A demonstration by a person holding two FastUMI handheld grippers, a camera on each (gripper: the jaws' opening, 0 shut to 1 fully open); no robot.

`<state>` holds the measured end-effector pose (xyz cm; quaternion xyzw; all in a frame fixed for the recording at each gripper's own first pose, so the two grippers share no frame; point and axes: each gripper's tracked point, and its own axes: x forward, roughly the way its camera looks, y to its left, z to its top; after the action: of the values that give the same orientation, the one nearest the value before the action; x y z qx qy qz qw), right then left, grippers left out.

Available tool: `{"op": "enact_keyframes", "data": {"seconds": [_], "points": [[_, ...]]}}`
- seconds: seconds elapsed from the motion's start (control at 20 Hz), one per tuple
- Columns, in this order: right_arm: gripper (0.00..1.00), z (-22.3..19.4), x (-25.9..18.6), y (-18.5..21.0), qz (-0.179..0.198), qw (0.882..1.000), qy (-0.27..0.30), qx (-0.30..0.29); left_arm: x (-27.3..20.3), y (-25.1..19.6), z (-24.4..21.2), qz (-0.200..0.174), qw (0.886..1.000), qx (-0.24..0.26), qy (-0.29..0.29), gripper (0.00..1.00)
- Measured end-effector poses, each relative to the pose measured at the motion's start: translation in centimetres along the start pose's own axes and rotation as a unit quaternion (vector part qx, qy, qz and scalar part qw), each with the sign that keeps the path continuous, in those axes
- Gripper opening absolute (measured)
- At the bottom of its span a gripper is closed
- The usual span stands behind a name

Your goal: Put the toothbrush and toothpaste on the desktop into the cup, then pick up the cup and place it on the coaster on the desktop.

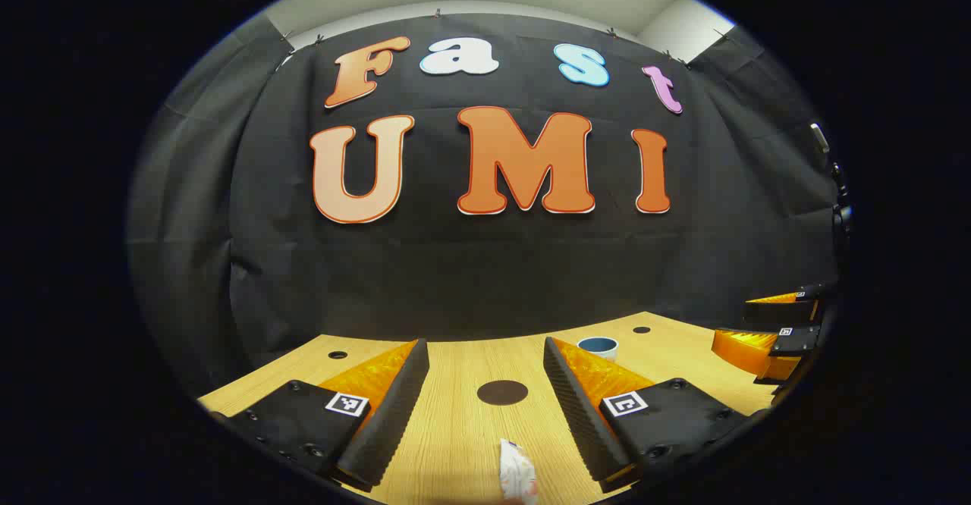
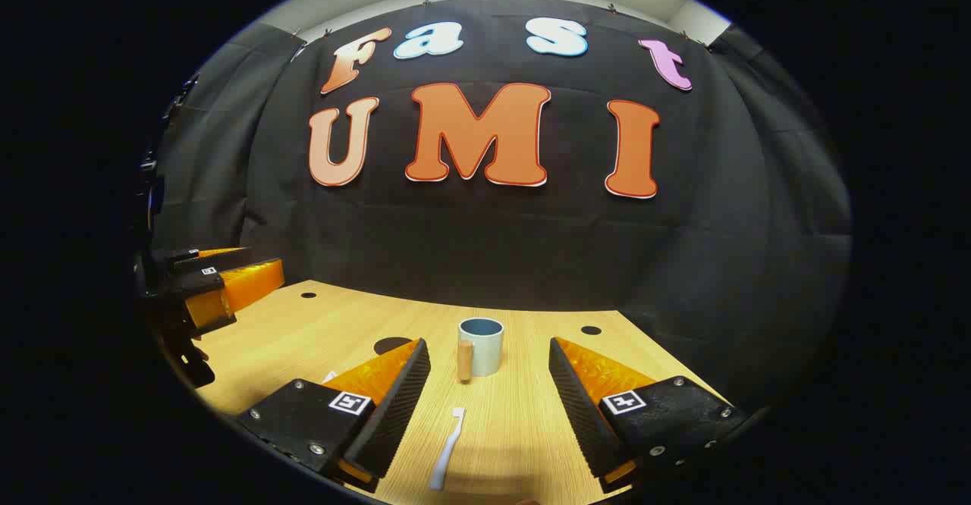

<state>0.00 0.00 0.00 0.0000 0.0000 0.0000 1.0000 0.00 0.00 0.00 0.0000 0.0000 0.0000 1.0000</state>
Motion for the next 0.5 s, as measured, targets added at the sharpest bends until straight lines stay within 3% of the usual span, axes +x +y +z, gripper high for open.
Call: {"op": "enact_keyframes", "data": {"seconds": [0.5], "points": [[0.95, -0.5, 0.3, 1.0, 0.012, 1.0, 0.011, -0.004, 0.3, -0.3, -0.3, -0.01, 0.999, -0.03, 0.016, 0.96]]}}
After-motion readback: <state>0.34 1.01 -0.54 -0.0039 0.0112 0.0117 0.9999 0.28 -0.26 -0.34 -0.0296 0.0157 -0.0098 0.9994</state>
